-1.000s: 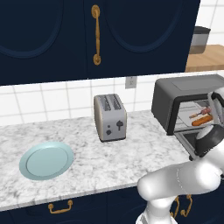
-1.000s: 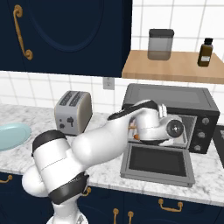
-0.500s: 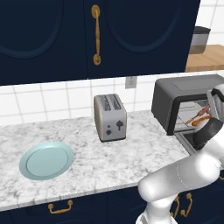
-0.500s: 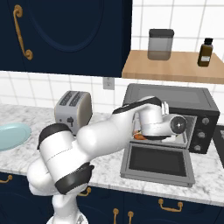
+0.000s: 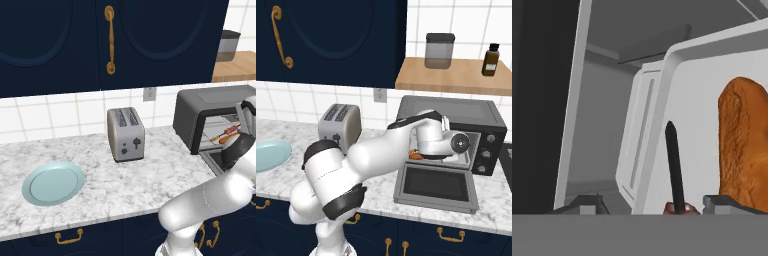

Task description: Pick up the kebab skewer and baguette bread, and place them inside the toaster oven. Close the toaster oven door and start by setting the timer.

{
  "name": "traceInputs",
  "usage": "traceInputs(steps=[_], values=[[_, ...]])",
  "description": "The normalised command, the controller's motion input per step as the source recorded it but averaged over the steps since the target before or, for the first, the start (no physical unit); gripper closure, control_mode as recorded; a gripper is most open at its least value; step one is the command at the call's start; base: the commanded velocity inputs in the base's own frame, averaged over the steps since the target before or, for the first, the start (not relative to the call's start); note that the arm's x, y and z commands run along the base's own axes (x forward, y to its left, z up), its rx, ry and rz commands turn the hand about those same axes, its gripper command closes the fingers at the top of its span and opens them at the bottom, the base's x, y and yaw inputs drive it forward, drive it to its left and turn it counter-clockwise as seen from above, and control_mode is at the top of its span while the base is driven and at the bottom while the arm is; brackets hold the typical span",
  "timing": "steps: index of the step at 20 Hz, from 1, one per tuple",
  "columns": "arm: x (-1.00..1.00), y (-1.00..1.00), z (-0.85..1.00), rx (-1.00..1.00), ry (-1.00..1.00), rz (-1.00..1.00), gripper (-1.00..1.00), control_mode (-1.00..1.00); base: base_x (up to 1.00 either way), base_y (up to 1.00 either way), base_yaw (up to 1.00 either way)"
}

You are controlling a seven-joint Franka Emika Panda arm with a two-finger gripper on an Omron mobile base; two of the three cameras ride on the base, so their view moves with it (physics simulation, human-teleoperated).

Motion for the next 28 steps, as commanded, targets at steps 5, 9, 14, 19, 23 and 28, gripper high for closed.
traceInputs(steps=[5, 9, 14, 19, 23, 28], values=[[0.01, -0.4, 0.3, 0.0, 0.0, -0.02, -1.0, -1.0, 0.0, 0.0, 0.0], [-0.56, -0.53, 0.43, -0.02, 0.0, 0.0, -1.0, -1.0, 0.0, 0.0, 0.0], [-0.76, -0.35, 0.24, -0.12, 0.0, 0.01, -1.0, -1.0, 0.0, 0.0, 0.0], [-0.48, 0.0, 0.0, -0.23, 0.0, 0.12, -1.0, -1.0, 0.0, 0.0, 0.0], [-0.18, 0.2, 0.0, -0.27, -0.09, 0.2, -1.0, -1.0, 0.0, 0.0, 0.0], [-0.21, 0.13, -0.01, -0.29, -0.08, 0.34, -1.0, -1.0, 0.0, 0.0, 0.0]])
